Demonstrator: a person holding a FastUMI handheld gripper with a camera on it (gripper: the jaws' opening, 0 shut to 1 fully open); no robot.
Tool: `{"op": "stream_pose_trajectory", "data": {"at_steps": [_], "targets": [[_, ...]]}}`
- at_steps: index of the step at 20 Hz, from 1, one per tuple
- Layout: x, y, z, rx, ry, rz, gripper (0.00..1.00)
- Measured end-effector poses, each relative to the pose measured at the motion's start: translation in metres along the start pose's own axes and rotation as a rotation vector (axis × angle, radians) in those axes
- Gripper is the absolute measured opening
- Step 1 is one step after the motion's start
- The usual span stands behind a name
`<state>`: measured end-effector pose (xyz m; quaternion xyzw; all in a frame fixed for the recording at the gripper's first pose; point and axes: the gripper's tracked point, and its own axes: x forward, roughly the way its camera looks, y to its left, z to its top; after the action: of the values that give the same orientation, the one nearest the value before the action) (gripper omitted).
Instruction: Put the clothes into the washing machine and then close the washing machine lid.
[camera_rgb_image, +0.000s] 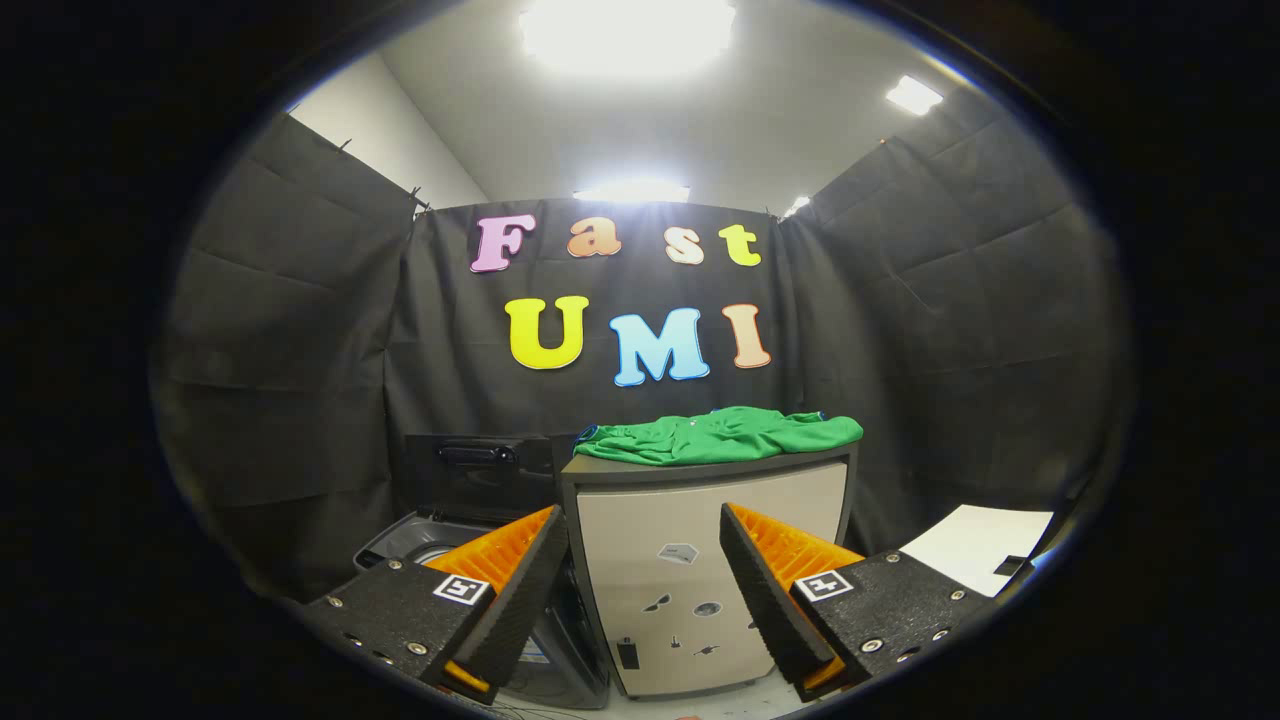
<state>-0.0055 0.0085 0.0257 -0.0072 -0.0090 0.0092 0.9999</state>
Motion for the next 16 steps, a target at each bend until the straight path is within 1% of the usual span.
{"op": "stream_pose_trajectory", "data": {"at_steps": [5, 8, 13, 16], "targets": [[0.013, -0.004, 0.017, -0.017, 0.011, 0.009, 0.95], [0.028, -0.009, 0.034, -0.006, 0.012, 0.007, 0.95], [0.062, -0.017, 0.06, 0.015, 0.015, 0.014, 0.95], [0.09, -0.023, 0.073, 0.009, 0.014, 0.027, 0.95]]}}
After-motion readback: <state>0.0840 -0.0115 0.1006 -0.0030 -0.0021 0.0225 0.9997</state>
